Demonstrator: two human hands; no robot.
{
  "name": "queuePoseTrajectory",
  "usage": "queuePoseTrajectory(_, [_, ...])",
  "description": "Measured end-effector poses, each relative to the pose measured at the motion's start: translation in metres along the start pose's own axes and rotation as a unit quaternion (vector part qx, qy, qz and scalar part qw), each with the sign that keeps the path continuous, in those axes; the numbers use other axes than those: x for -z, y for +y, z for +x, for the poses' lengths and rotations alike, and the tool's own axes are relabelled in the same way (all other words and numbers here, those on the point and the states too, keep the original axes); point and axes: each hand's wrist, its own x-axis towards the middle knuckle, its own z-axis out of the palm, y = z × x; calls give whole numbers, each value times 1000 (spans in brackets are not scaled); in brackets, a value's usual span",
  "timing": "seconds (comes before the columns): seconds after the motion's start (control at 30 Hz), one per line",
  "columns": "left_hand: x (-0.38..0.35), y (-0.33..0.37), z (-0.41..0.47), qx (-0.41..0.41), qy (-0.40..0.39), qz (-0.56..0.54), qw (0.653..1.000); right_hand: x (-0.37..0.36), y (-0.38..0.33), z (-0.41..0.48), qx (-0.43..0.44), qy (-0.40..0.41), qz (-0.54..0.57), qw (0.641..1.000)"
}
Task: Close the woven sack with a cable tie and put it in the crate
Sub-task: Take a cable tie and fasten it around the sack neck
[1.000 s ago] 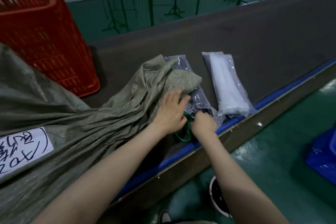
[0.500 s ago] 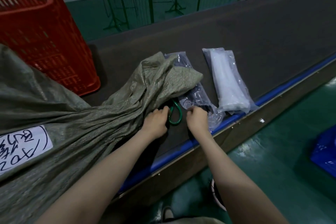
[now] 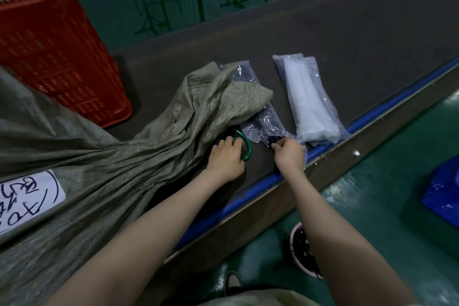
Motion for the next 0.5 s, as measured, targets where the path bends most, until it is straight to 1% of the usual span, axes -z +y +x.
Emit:
queuePoseTrajectory(0.07, [1,3,2,0,6,-49,999,3,2,2,-5,0,8,1000])
queuePoseTrajectory(0.13, [1,6,5,5,23,-122,992,7,6,1,-3,9,27,1000])
queuePoseTrajectory(0.2, [2,11,9,18,47,-200,978,14,7,-6,17,19,45,999])
queuePoseTrajectory(0.23, [4,15,11,34,47,-243,968,17,7,-11,29,14,57,998])
queuePoseTrajectory(0.27, [5,21,12,57,23,-293,954,22,6,-16,39,-1,68,997])
queuePoseTrajectory(0.3, [6,28,14,85,-24,-360,929,25,5,-22,52,-29,71,996])
queuePoseTrajectory(0.33, [7,37,15,119,-85,-439,887,29,5,-27,66,-74,69,993])
queuePoseTrajectory(0.37, [7,43,17,156,-142,-507,836,32,4,-32,75,-140,65,985])
queuePoseTrajectory(0.4, [7,48,17,184,-175,-552,794,35,4,-36,78,-216,60,971])
queuePoseTrajectory(0.43, [4,50,18,195,-191,-573,773,37,4,-39,77,-289,51,953])
queuePoseTrajectory(0.47, [2,51,18,195,-197,-578,767,40,5,-42,78,-346,39,934])
queuePoseTrajectory(0.5, [1,50,18,186,-197,-568,777,42,5,-44,80,-385,28,919])
